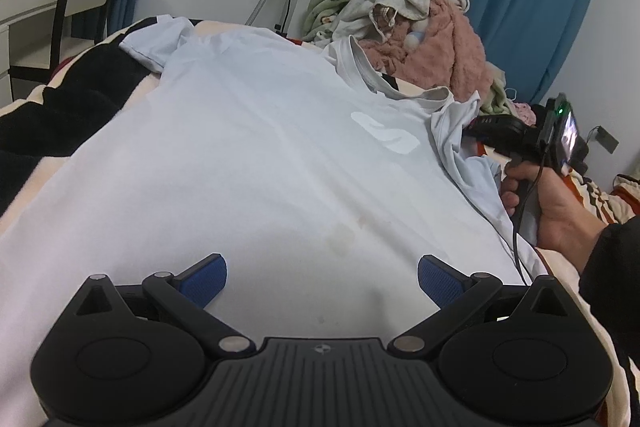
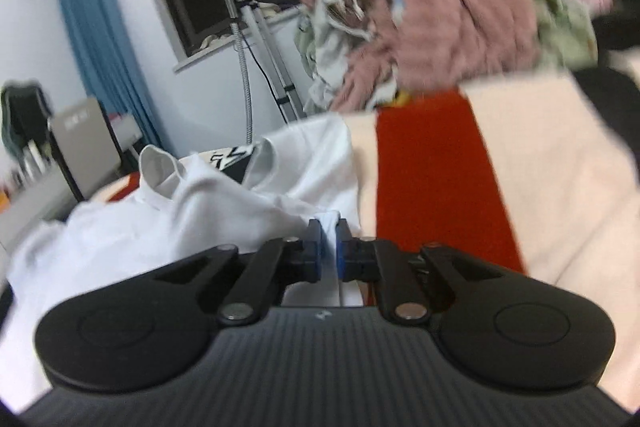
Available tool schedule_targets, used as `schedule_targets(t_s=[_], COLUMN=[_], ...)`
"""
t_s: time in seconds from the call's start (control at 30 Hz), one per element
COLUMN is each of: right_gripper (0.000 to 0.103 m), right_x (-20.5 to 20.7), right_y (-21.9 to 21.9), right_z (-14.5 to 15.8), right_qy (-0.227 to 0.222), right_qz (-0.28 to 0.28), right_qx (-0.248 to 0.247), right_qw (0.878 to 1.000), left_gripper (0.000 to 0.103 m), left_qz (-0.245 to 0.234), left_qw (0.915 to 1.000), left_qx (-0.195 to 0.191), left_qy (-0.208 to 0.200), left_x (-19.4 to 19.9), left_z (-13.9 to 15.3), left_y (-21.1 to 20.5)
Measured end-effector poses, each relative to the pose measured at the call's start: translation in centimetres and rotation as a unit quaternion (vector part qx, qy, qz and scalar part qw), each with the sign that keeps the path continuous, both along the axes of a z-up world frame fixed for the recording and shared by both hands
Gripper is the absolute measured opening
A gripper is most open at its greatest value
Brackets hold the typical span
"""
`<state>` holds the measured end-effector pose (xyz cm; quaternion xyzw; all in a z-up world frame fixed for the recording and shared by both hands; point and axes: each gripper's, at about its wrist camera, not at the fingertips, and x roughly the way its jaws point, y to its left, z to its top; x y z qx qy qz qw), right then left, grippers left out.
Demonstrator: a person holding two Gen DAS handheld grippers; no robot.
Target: Fold clothes
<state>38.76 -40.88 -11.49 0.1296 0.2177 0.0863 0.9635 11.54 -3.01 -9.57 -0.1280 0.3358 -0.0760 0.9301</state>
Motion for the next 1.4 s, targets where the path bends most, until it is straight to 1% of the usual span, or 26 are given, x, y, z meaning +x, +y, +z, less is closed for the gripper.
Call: schedule_targets(t_s=[0.07, 0.17, 0.27, 0.33, 0.4, 0.5, 0.57, 0.6, 0.63, 0.67, 0.7, 0.73, 0.77, 0.9, 0.97, 1.07, 1.17, 1.23, 1.27, 1.37, 1.4], right_gripper=[0.008, 0.008, 0.008, 0.008, 0.008, 0.008, 0.011, 0.012, 0.018, 0.039, 0.052, 0.074, 0.082, 0.081, 0.081, 0.081, 0.081, 0.081, 0.081, 0.081, 0.081], right_x=[-0.8, -2.4, -3.3, -3.4, -2.9, -2.2, -2.3, -2.3, -2.4, -2.4, -2.5, -2.8, -3.4, -6.9, -9.6, -14.8, -21.8, -27.3, -29.9, -36.2, -38.3], right_y=[-0.2, -2.3, -5.4, -7.8, -10.3, -12.7, -13.6, -13.9, -14.2, -14.4, -14.5, -14.5, -14.3, -12.1, -10.6, -8.3, -5.4, -3.5, -2.8, -1.3, -1.0], right_z=[1.3, 3.3, 4.9, 5.3, 5.2, 3.4, 2.1, 1.5, 1.0, 0.7, 0.5, 0.6, 0.9, 3.4, 5.2, 8.1, 10.8, 12.4, 12.8, 13.6, 13.6], right_qy=[-0.02, -0.041, -0.054, -0.052, -0.037, -0.009, 0.001, 0.008, 0.018, 0.029, 0.037, 0.038, 0.035, 0.02, 0.011, 0.001, -0.011, -0.025, -0.032, -0.023, -0.032], right_qz=[-0.012, -0.06, -0.119, -0.161, -0.2, -0.227, -0.236, -0.237, -0.236, -0.234, -0.233, -0.233, -0.233, -0.218, -0.213, -0.208, -0.188, -0.178, -0.179, -0.152, -0.148], right_qx=[-0.032, -0.078, -0.105, -0.132, -0.157, -0.187, -0.181, -0.17, -0.156, -0.142, -0.13, -0.121, -0.115, -0.107, -0.097, -0.061, -0.044, -0.037, -0.026, 0.008, 0.023], right_qw=[0.999, 0.994, 0.986, 0.977, 0.967, 0.956, 0.955, 0.956, 0.959, 0.961, 0.963, 0.964, 0.965, 0.97, 0.972, 0.976, 0.981, 0.983, 0.983, 0.988, 0.988], left_gripper=[0.103, 0.103, 0.103, 0.103, 0.103, 0.103, 0.103, 0.102, 0.102, 0.102, 0.102, 0.102, 0.102, 0.102, 0.102, 0.1, 0.099, 0.098, 0.098, 0.097, 0.097], left_qz=[-0.001, -0.003, -0.005, -0.006, -0.008, -0.014, -0.02, -0.022, -0.024, -0.026, -0.03, -0.033, -0.036, -0.047, -0.055, -0.067, -0.074, -0.083, -0.086, -0.097, -0.102], left_qw=[1.0, 1.0, 0.9999, 0.9999, 0.9998, 0.9997, 0.9997, 0.9996, 0.9996, 0.9995, 0.9993, 0.999, 0.9987, 0.9976, 0.9967, 0.9947, 0.9931, 0.9922, 0.9918, 0.9906, 0.9903], left_qx=[-0.006, -0.008, -0.007, -0.002, 0.002, 0.01, 0.01, 0.011, 0.013, 0.016, 0.021, 0.027, 0.033, 0.041, 0.045, 0.054, 0.052, 0.045, 0.041, 0.031, 0.029], left_qy=[0.001, -0.004, -0.01, -0.015, -0.019, -0.017, -0.012, -0.01, -0.008, -0.008, -0.011, -0.014, -0.017, -0.028, -0.039, -0.058, -0.075, -0.082, -0.086, -0.091, -0.09], left_x=[-0.1, -0.5, -0.9, -1.1, -1.2, -1.0, -0.7, -0.6, -0.4, -0.2, -0.1, 0.0, 0.0, -0.5, -1.1, -2.4, -4.0, -5.3, -5.9, -8.0, -8.5], left_z=[0.1, 0.4, 0.7, 0.8, 0.9, 0.8, 0.5, 0.4, 0.3, 0.2, 0.2, 0.2, 0.2, 0.6, 1.0, 1.9, 3.0, 3.8, 4.1, 5.0, 5.2], left_y=[0.1, 0.1, 0.0, -0.1, -0.3, -0.7, -1.0, -1.1, -1.3, -1.4, -1.6, -1.8, -1.9, -2.1, -2.1, -2.1, -2.1, -1.9, -1.8, -1.5, -1.4])
